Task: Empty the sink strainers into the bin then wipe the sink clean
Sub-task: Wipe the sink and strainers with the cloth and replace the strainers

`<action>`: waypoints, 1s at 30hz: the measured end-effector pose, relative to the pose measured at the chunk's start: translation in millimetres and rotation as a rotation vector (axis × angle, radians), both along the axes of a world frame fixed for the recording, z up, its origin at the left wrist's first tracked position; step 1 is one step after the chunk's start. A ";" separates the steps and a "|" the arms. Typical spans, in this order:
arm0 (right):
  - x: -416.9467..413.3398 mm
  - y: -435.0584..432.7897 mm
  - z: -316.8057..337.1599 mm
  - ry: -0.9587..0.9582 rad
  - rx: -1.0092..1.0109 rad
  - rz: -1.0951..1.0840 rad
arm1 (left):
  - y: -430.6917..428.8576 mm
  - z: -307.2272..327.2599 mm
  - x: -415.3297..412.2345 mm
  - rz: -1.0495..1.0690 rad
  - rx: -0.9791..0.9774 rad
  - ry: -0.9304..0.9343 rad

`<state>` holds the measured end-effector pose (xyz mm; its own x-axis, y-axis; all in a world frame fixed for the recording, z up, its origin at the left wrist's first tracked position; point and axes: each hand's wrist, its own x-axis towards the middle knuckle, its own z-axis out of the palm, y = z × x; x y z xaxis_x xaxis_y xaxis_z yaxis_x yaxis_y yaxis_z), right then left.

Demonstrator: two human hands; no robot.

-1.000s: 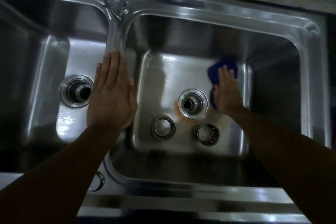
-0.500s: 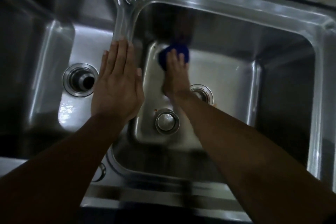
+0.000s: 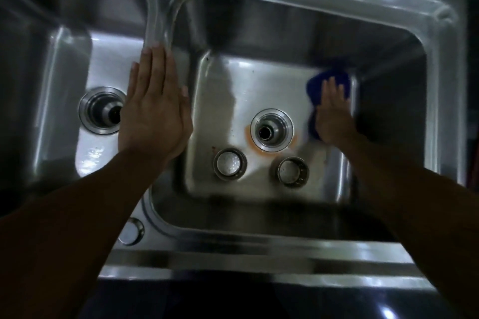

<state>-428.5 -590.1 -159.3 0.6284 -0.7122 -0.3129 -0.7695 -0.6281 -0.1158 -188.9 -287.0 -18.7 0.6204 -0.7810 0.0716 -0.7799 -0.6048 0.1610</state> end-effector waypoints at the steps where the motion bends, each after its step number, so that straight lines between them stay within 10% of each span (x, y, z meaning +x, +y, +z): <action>1: -13.5 -1.1 2.5 0.024 -0.019 -0.016 | 0.1 1.0 -0.3 -0.003 0.013 -0.009; 12: -61.9 81.2 5.9 0.069 0.100 0.212 | -5.3 1.1 -21.7 -0.530 0.244 -0.044; 30: -34.3 29.2 -0.3 0.001 0.113 0.226 | -91.2 -70.7 -188.2 -0.229 0.435 0.689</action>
